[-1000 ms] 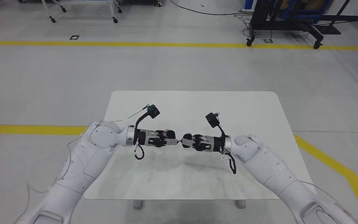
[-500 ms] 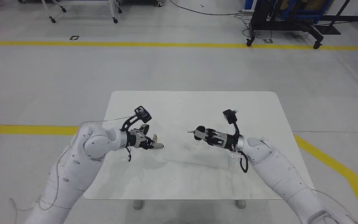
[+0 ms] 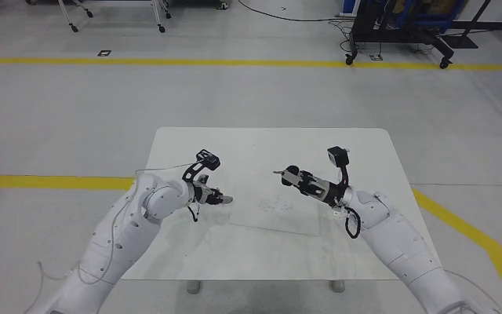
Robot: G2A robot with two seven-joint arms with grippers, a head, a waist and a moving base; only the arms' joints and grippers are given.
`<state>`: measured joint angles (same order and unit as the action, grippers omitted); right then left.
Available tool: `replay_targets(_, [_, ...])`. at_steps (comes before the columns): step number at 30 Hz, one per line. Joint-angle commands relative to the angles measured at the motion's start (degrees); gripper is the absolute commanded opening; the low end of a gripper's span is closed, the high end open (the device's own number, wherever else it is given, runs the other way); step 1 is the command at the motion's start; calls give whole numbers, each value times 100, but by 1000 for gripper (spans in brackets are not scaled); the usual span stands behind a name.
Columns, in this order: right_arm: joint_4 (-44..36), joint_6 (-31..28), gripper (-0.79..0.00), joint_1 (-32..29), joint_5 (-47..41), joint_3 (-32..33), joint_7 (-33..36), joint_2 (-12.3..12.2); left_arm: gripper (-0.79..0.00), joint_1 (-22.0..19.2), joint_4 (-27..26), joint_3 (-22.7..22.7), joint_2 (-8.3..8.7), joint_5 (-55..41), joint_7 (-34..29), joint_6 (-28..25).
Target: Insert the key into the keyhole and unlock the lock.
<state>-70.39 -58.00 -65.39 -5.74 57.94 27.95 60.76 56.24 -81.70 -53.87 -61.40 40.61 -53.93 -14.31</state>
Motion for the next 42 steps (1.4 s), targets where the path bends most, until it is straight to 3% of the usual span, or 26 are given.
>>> replay_targets(1, [0,0,-785,0,0,0,0,0,-283,-85,107,78,-32,52,-57,145])
replay_targets(3, [0,0,-785,0,0,0,0,0,-286,-144,171,187,-69,134,-113,299])
replay_targets(6, [0,0,-785,0,0,0,0,0,-385,-246,256,344,-129,230,-233,560])
replay_targets(12, [0,0,-785,0,0,0,0,0,-425,-420,436,582,-234,397,-375,885])
replay_targets(19, [0,0,-785,0,0,0,0,0,-566,-488,545,676,-298,456,-369,894])
replay_targets(23, [0,0,-785,0,0,0,0,0,-557,-511,541,794,-326,798,-405,1015])
replay_targets(30, [0,0,-785,0,0,0,0,0,-779,-509,547,813,-371,890,-336,1067])
replay_targets(42, [0,0,-785,0,0,0,0,0,-785,-434,517,682,-379,838,-328,848])
